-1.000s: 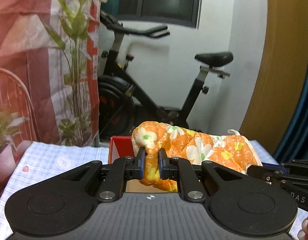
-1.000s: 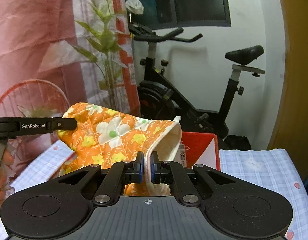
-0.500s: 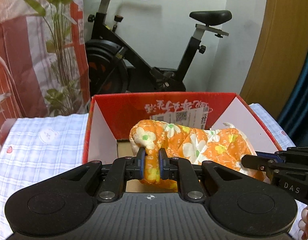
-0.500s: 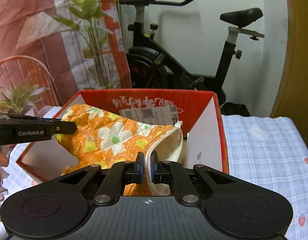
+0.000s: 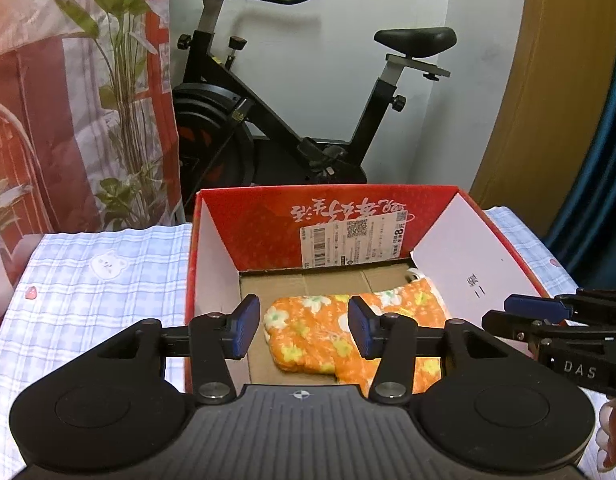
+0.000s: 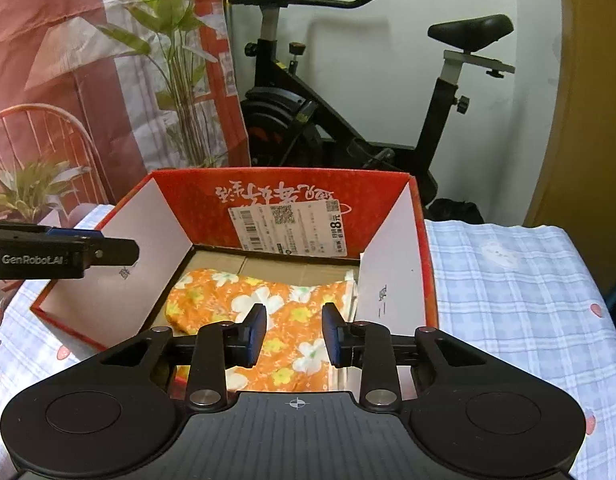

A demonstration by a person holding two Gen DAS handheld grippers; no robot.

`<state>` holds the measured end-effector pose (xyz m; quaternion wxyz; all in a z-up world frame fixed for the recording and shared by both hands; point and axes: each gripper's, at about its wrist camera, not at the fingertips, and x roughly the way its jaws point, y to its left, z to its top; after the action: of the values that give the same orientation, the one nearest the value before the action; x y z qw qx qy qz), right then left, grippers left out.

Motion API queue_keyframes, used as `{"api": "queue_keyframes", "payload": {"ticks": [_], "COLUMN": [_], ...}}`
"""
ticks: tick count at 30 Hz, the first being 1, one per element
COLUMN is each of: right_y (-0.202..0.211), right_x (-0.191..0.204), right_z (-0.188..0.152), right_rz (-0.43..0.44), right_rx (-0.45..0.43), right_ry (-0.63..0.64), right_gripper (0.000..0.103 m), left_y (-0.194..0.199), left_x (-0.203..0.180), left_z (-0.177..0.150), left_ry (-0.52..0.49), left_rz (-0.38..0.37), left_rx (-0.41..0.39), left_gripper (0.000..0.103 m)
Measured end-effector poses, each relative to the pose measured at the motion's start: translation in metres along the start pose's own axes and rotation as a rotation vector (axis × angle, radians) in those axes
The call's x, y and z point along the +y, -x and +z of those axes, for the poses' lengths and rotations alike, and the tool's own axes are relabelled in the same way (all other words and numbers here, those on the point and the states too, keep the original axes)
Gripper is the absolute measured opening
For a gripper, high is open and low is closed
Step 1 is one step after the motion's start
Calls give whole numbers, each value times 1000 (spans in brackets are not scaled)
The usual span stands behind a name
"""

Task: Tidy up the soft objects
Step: 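Open the left tool to drop the pillow into the box, then move the left tool to the blue cotton-pad bag and close on it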

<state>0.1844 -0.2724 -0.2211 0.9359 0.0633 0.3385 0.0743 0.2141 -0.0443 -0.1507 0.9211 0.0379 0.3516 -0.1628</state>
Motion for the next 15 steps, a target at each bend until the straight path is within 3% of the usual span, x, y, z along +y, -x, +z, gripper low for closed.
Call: {"api": "queue_keyframes", "payload": {"ticks": [15], "right_y": [67], "right_x": [27], "right_z": [-32], "right_rz": [36], "right_rx": [-49], "right_ry": [-11], "right_gripper": [28], "left_y": [71], "left_x": [10], "left_z": [-48], "left_ry": [32], "left_rz": [23], "left_rx": [2], "left_gripper": [51]}}
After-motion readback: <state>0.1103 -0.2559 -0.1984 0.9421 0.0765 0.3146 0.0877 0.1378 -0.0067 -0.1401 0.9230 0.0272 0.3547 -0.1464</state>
